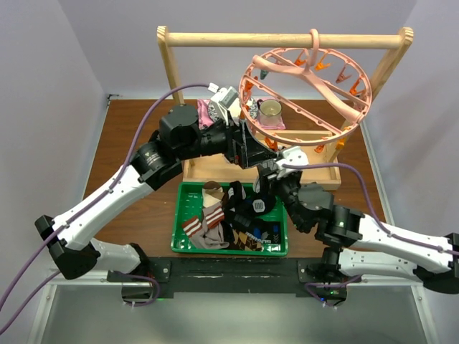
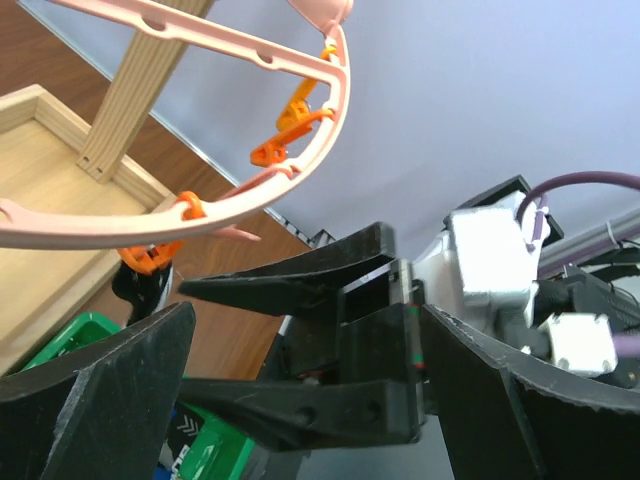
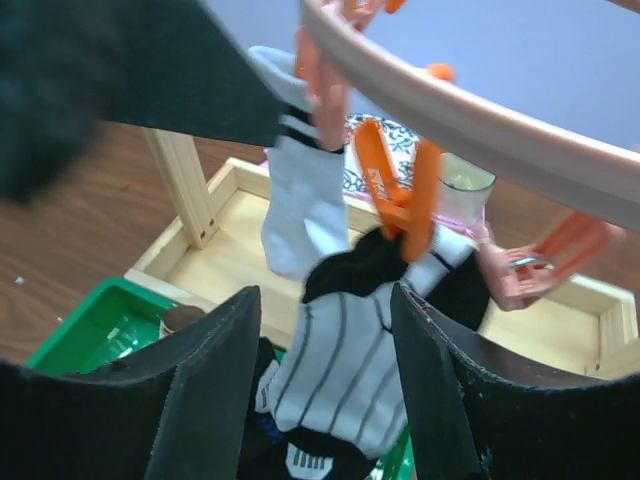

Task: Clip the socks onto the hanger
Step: Open the clamp at the hanger.

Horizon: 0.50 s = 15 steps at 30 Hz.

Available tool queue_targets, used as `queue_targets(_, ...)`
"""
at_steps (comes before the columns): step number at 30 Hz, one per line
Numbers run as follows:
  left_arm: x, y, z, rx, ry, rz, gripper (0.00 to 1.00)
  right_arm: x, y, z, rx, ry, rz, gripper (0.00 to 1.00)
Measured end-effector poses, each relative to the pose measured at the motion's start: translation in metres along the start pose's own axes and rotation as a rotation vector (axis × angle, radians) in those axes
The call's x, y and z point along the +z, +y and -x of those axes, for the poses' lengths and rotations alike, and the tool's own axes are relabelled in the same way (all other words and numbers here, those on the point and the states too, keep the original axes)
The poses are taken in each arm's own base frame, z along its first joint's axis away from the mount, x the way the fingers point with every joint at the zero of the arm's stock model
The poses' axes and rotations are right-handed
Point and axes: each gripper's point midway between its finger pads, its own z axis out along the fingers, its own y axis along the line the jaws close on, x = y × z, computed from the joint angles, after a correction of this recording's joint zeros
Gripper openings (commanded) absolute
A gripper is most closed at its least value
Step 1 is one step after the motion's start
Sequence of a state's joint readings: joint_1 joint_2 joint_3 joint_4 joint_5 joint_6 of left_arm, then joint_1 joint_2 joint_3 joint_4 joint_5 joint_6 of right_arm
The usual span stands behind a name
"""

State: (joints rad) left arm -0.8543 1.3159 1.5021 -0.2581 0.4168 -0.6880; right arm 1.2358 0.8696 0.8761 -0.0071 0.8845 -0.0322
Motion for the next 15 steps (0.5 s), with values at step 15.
queue_targets(15, 0.000, 0.007, 0.015, 0.046, -0.043, 0.050, 1.00, -0.080, -0.134, 0.028, 0.291, -0.124, -0.263, 0.68)
